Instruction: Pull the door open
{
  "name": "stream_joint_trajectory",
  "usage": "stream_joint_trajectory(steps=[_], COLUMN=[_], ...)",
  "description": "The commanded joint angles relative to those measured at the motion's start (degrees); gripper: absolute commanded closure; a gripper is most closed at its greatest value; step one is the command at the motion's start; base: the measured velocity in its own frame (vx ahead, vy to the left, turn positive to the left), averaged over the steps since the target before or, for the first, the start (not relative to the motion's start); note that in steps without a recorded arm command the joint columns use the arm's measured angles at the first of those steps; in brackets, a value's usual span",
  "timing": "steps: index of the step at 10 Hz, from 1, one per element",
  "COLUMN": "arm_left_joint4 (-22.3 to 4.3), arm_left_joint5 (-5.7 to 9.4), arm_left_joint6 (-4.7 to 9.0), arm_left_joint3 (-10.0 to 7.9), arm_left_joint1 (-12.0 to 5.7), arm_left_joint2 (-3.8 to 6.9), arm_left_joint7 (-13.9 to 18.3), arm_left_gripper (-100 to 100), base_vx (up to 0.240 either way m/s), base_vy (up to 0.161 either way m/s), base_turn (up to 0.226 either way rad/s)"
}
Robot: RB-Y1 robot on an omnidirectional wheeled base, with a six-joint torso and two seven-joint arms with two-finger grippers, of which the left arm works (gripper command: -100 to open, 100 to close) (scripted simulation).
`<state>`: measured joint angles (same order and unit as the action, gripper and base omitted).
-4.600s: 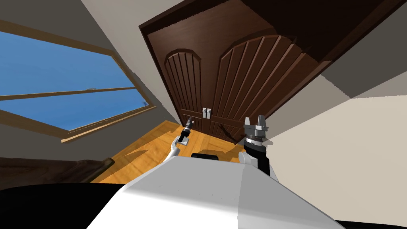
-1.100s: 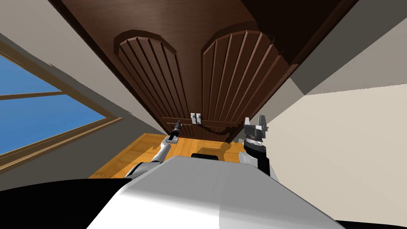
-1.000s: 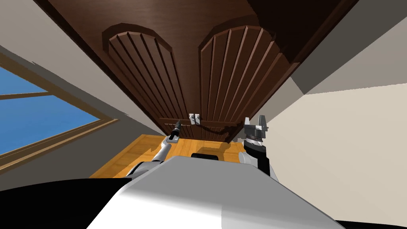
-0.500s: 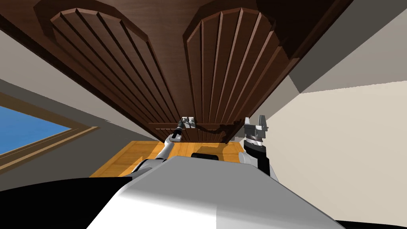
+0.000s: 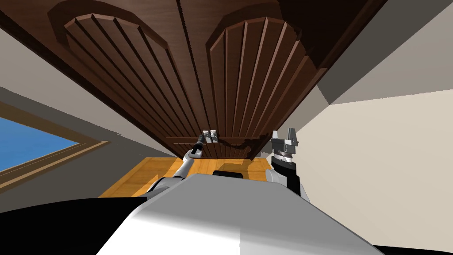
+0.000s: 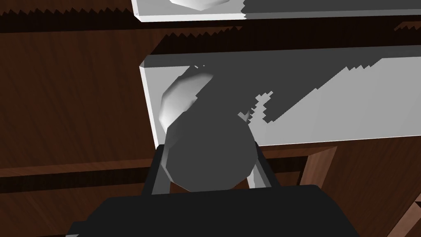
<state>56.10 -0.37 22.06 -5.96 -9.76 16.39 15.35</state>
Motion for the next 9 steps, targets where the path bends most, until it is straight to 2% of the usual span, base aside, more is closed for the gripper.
stream_joint_trajectory(steps=[1,2,4,5,9], arm_left_joint4=[0.0,-0.4,-0.5,0.2,1.9], arm_left_joint5=[0.04,0.18,0.23,0.09,-0.28], arm_left_joint6=[0.02,-0.2,-0.28,-0.15,0.01], arm_left_joint3=[-0.12,-0.93,-1.19,-0.55,1.35], arm_left_joint1=[0.02,1.11,1.74,1.76,1.69], arm_left_joint2=[0.1,1.25,1.97,1.47,0.85], arm_left_joint7=[0.0,0.2,0.4,0.6,1.5], arm_left_gripper=[100,100,100,-100,-100], base_vx=[0.0,-0.152,-0.186,-0.194,-0.191], base_vy=[0.0,0.122,0.125,-0.001,-0.094], base_turn=[0.0,0.19,0.083,-0.018,-0.043])
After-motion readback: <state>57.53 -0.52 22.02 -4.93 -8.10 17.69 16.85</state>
